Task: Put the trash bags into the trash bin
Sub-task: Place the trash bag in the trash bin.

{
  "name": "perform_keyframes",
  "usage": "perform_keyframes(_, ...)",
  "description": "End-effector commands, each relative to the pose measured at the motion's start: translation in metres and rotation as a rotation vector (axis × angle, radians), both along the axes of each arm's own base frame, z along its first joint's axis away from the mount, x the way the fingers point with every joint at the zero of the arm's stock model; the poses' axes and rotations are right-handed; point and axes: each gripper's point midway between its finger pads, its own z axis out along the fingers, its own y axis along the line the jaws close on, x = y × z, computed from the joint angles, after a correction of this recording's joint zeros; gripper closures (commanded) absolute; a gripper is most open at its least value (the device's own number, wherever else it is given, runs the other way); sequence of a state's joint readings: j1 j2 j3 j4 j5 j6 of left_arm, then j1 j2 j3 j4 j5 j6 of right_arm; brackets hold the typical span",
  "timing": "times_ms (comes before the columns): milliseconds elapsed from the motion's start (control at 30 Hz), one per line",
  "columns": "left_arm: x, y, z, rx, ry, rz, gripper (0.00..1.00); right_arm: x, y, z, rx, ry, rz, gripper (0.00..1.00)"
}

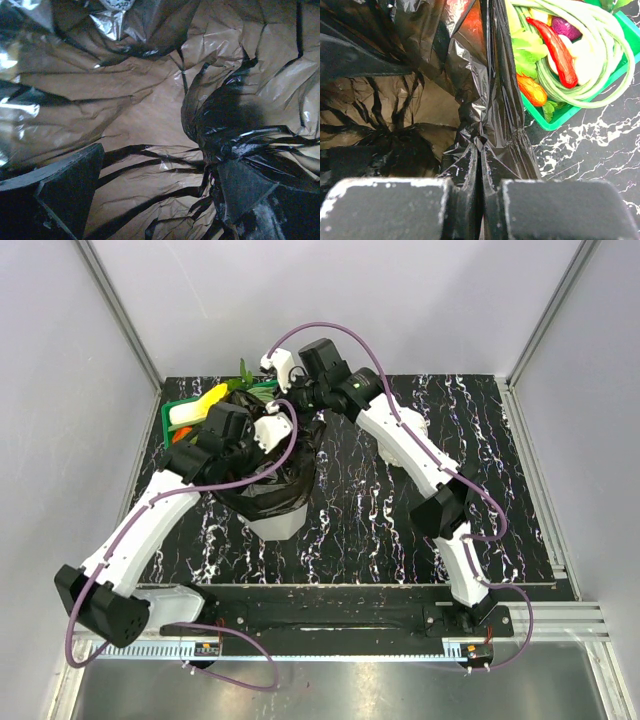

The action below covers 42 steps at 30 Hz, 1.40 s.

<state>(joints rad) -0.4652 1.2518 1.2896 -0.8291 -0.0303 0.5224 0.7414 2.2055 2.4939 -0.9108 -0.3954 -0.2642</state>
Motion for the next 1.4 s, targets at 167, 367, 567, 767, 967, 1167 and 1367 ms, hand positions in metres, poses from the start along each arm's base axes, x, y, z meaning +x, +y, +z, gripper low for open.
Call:
perform_keyframes(167, -0.006, -0.003, 0.031, -0.080, -0.094, -0.009, 0.01, -0.015, -0.003, 0.036, 0.034, -0.058, -0.006, 0.92)
perform_keyframes(367, -0.007, 0.003, 0.046, -0.098, -0.164, 0.015, 0.01, -0.015, -0.006, 0.040, 0.030, -0.076, -0.013, 0.92)
perform_keyframes(567, -0.007, 0.002, 0.045, -0.095, -0.169, 0.009, 0.01, -0.017, -0.007, 0.048, 0.042, -0.086, -0.011, 0.82)
perform_keyframes(767, -0.005, 0.001, 0.015, -0.045, -0.097, -0.007, 0.01, -0.017, -0.012, 0.069, 0.064, -0.135, -0.025, 0.53)
perform_keyframes(967, -0.004, -0.001, -0.005, -0.029, -0.052, -0.019, 0.01, -0.017, -0.019, 0.092, 0.091, -0.183, -0.043, 0.34)
perform_keyframes(1167, -0.002, -0.004, -0.013, -0.037, -0.038, -0.017, 0.01, -0.015, -0.032, 0.117, 0.104, -0.254, -0.090, 0.31)
perform_keyframes(1367, 0.001, -0.006, -0.009, -0.050, -0.049, -0.013, 0.01, -0.023, -0.052, 0.133, 0.100, -0.285, -0.132, 0.31)
